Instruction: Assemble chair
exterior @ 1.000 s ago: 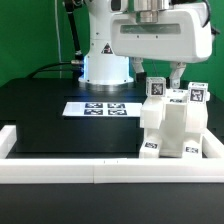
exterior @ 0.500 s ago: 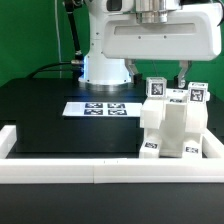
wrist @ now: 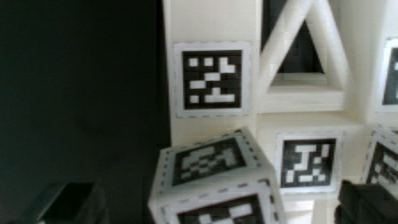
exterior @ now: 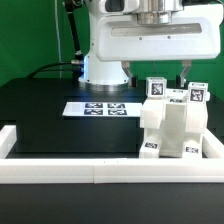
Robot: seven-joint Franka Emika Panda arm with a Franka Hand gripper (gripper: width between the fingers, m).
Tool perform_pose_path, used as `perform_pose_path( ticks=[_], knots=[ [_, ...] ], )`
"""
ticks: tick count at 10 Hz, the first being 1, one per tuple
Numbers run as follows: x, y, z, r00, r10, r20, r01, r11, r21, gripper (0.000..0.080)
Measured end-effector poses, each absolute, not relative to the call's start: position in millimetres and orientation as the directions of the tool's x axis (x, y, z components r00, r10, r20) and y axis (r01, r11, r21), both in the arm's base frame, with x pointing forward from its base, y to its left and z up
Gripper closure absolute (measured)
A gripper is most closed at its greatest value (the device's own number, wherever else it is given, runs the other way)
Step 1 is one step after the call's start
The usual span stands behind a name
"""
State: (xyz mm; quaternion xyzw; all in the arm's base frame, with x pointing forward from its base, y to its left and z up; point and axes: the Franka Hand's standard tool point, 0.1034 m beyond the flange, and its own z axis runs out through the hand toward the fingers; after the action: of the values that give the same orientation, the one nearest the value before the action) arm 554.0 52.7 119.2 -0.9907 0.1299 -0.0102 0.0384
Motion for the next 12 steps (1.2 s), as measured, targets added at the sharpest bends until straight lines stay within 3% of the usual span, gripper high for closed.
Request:
perform_pose_path(
  ticks=[2, 4, 5, 6, 12],
  knots=[
    [554.1, 51.8, 119.2, 0.994, -0.106, 0.022, -0.104, -0.992, -0.074, 0.0151],
    [554.1, 51.8, 119.2, 0.992, -0.121, 0.021, -0.119, -0.990, -0.074, 0.0373],
    [554.1, 51.8, 119.2, 0.992, -0.121, 0.021, -0.119, -0.990, -0.074, 0.0373],
    [554.1, 51.7, 119.2, 0.990, -0.143, 0.020, -0.141, -0.987, -0.074, 0.0512],
    [554.1, 52.7, 119.2, 0.889, -0.459, -0.007, -0.458, -0.885, -0.081, 0.0512]
  ],
)
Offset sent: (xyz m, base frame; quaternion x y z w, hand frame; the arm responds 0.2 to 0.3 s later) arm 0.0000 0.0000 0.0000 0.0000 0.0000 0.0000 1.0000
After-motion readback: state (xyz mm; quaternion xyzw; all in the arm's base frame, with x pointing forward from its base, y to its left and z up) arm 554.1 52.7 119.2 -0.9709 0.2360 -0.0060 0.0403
